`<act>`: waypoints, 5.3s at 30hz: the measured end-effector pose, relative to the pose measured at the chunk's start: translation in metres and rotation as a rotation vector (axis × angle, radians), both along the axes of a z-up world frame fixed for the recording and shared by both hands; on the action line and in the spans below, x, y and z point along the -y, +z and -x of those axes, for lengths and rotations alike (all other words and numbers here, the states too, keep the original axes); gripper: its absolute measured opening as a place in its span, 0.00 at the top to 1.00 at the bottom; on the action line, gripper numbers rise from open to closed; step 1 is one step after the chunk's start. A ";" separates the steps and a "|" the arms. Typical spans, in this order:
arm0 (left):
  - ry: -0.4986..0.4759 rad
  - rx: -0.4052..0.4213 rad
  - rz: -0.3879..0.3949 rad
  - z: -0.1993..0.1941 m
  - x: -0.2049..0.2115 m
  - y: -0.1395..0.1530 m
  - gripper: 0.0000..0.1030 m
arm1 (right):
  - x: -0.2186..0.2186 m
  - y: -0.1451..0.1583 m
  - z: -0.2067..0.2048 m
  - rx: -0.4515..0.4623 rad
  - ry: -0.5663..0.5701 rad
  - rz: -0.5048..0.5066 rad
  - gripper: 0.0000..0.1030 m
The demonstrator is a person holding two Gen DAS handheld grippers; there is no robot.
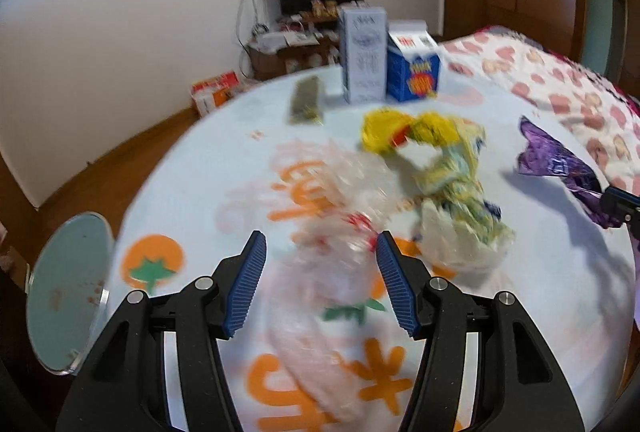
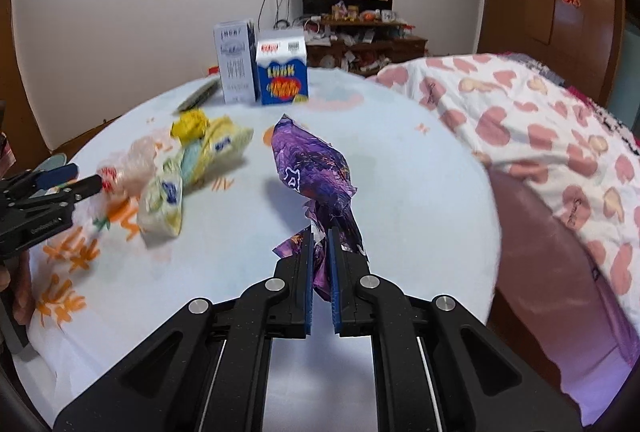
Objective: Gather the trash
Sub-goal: 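Grasp purple wrapper with right gripper while left gripper grasps clear plastic bag, then carry clear bag with left gripper over bin while right gripper brings purple wrapper, then open both grippers over the bin, dropping clear bag and purple wrapper, then grasp yellow-blue wrapper bag with right gripper while left gripper grasps yellow plastic bag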
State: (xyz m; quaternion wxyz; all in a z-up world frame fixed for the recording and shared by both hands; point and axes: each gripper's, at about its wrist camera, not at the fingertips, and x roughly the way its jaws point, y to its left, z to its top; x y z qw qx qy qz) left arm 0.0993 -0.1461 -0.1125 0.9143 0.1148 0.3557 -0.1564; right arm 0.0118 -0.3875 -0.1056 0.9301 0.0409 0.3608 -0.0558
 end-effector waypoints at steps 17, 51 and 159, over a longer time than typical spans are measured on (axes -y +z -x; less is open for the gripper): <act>0.027 0.075 0.081 0.008 -0.050 0.044 0.94 | -0.023 0.047 0.004 0.135 0.048 0.000 0.92; 0.379 0.103 0.074 -0.005 -0.210 0.046 0.94 | -0.204 0.042 -0.117 0.115 0.396 -0.020 0.92; 0.160 0.054 0.031 -0.017 -0.067 0.041 0.28 | -0.010 0.018 -0.047 -0.068 0.053 0.032 0.76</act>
